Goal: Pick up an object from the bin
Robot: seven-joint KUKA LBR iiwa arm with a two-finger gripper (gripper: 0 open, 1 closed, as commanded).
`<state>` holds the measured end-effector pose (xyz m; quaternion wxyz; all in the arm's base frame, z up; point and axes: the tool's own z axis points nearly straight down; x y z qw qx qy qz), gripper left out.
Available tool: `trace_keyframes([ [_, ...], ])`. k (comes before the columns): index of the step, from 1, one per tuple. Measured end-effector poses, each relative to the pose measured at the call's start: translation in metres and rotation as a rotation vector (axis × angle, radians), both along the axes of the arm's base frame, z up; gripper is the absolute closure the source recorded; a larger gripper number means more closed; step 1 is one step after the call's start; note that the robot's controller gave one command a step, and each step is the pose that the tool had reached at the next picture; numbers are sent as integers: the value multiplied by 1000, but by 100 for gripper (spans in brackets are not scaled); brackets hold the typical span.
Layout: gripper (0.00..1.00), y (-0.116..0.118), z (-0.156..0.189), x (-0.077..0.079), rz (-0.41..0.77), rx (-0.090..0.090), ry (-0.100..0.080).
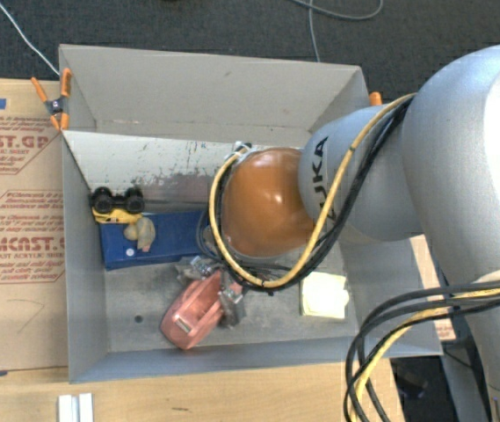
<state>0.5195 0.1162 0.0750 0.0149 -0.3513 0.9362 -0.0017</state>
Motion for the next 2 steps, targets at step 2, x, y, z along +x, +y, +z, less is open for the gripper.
trace_keyframes([
  [2,100,5,5,3,255,-4,-15],
])
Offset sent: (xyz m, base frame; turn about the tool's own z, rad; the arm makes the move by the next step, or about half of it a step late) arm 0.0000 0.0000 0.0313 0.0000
